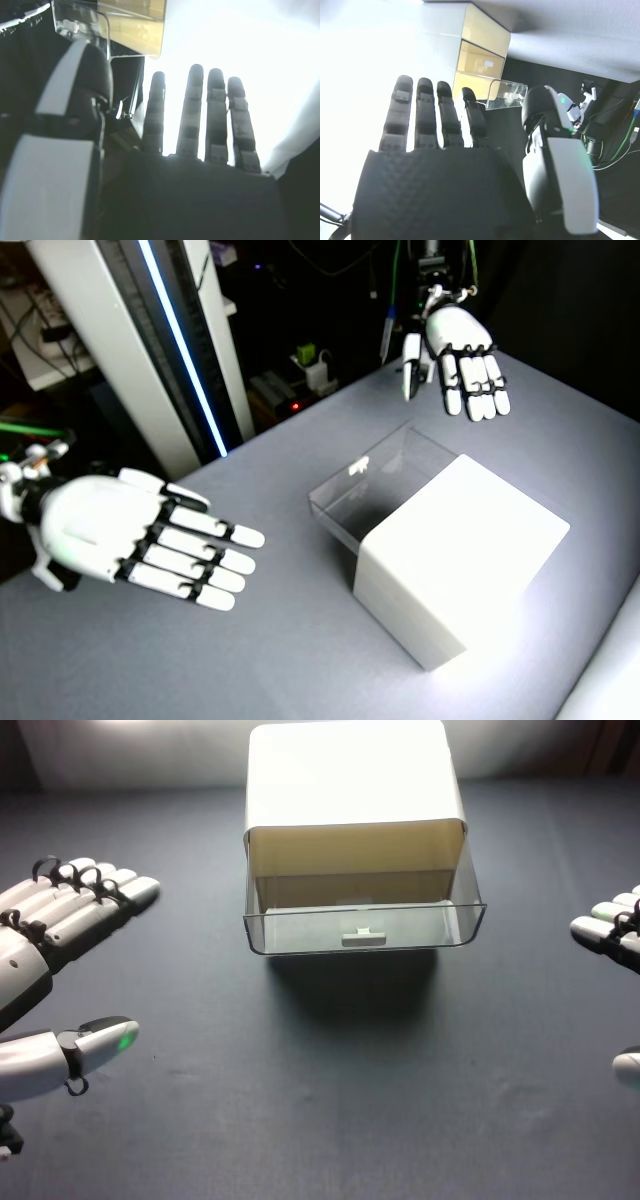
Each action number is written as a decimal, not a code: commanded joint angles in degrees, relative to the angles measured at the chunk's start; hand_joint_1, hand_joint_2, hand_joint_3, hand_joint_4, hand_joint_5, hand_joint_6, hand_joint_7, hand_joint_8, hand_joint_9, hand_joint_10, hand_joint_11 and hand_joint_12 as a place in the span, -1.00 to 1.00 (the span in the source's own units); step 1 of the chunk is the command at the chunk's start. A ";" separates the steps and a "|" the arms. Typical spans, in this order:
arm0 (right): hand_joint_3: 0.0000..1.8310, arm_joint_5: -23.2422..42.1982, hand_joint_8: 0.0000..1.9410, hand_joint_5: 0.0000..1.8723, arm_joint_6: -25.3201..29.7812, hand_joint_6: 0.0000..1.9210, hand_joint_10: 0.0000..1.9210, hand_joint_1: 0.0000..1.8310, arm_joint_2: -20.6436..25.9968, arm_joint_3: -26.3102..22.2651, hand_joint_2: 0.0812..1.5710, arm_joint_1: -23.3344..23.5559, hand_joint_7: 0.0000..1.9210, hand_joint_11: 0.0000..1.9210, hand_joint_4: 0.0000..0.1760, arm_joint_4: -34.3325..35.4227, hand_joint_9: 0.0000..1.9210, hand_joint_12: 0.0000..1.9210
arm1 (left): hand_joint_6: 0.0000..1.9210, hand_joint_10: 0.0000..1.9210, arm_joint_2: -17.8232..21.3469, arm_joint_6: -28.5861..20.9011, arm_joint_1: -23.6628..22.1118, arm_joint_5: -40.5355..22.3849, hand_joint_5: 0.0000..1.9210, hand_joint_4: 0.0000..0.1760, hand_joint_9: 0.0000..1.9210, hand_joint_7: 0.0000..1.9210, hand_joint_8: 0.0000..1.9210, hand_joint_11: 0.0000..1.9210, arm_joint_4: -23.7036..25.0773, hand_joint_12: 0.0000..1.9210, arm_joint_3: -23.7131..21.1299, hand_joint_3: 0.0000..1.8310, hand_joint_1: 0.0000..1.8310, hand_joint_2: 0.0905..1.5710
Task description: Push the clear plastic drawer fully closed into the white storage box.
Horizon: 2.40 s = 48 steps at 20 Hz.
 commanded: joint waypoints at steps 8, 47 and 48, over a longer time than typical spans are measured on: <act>-0.99 6.79 -1.00 -1.00 4.40 -1.00 -1.00 -0.94 -0.20 -0.12 0.70 -0.06 -1.00 -1.00 -1.00 -4.12 -1.00 -1.00 | -1.00 -1.00 0.21 -0.21 0.16 -7.23 -1.00 -0.92 -1.00 -1.00 -1.00 -1.00 -1.68 -1.00 0.25 -0.99 -0.70 0.60; -1.00 -4.11 -1.00 -1.00 24.03 -1.00 -1.00 -0.89 -19.75 11.22 0.88 22.12 -1.00 -1.00 -1.00 -31.13 -1.00 -1.00 | -1.00 -1.00 0.46 0.00 1.61 -10.92 -1.00 -1.00 -1.00 -1.00 -1.00 -1.00 -5.25 -1.00 0.21 -0.97 -0.65 0.76; -1.00 -4.75 -1.00 -1.00 24.03 -1.00 -1.00 -0.88 -20.08 11.44 0.87 22.12 -1.00 -1.00 -1.00 -31.05 -1.00 -1.00 | -1.00 -1.00 0.46 0.00 1.62 -10.99 -1.00 -0.93 -1.00 -1.00 -1.00 -1.00 -5.27 -1.00 0.21 -0.98 -0.56 0.82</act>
